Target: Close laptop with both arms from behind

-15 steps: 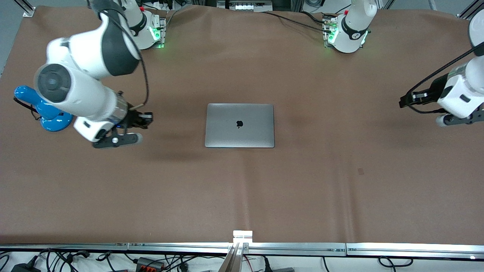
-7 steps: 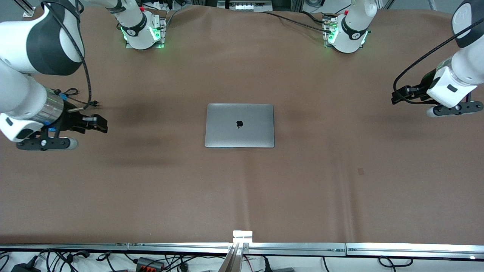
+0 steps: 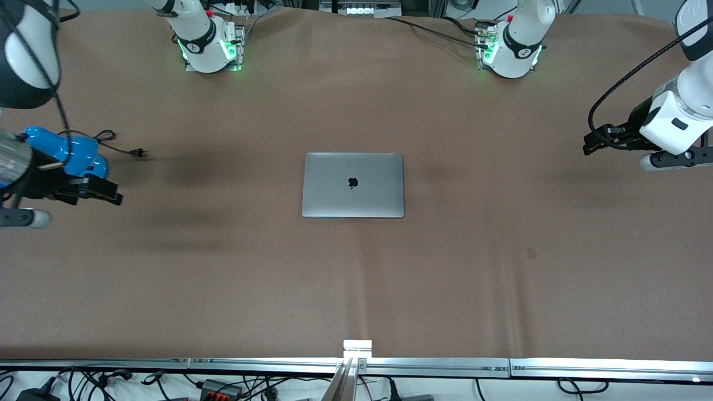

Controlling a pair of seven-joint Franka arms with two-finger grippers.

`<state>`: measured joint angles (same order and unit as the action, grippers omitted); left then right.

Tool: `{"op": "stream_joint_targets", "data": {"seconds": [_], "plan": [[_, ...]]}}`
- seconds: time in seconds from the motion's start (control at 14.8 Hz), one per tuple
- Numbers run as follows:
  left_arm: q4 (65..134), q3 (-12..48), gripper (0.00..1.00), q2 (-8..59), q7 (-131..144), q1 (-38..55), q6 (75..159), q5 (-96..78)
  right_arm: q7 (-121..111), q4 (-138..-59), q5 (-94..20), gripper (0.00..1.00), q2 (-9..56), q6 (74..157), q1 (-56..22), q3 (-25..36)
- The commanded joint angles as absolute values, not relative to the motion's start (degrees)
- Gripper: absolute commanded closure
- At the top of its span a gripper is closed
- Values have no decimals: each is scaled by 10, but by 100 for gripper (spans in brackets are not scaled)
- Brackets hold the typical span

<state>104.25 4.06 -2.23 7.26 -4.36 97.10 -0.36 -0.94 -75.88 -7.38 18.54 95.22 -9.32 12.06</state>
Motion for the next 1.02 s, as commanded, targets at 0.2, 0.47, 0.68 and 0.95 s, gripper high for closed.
{"op": "stream_joint_targets", "data": {"seconds": [0.2, 0.47, 0.68, 0.95], "plan": [[1022, 45, 0, -11, 60, -50, 944, 7, -15, -797, -25, 0, 140, 954, -44, 64], [1022, 45, 0, -10, 60, -49, 944, 7, -17, -806, -11, 0, 131, 954, -10, 28], [1022, 45, 0, -10, 59, -50, 944, 7, -25, -828, -9, 0, 113, 949, -11, 28], [1022, 45, 0, -10, 59, -50, 944, 7, -26, -950, -1, 0, 30, 989, -11, 29]]}}
